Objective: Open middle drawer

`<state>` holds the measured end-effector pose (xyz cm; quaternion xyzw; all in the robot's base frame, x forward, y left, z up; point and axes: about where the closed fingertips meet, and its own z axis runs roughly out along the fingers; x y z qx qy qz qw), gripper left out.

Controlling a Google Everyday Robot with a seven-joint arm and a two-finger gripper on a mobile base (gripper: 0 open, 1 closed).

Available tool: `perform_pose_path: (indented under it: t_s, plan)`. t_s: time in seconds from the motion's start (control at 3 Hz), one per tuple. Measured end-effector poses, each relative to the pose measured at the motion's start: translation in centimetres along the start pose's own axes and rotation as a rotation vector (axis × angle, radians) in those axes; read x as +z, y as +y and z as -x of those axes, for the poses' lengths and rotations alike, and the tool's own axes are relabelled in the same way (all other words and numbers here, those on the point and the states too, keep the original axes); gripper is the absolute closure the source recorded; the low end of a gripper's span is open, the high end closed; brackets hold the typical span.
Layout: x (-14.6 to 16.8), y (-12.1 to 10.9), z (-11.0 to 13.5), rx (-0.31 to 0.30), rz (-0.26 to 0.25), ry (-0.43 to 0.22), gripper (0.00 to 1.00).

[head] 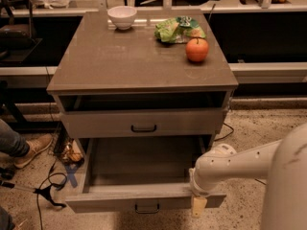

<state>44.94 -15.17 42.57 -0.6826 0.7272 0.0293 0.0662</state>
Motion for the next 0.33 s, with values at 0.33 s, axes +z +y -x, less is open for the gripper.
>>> perform_pose_path:
  t_s: [0.33]
  plan:
    - [-4.3,-0.67,-2.2,0.029,-0.083,-0.045,0.0]
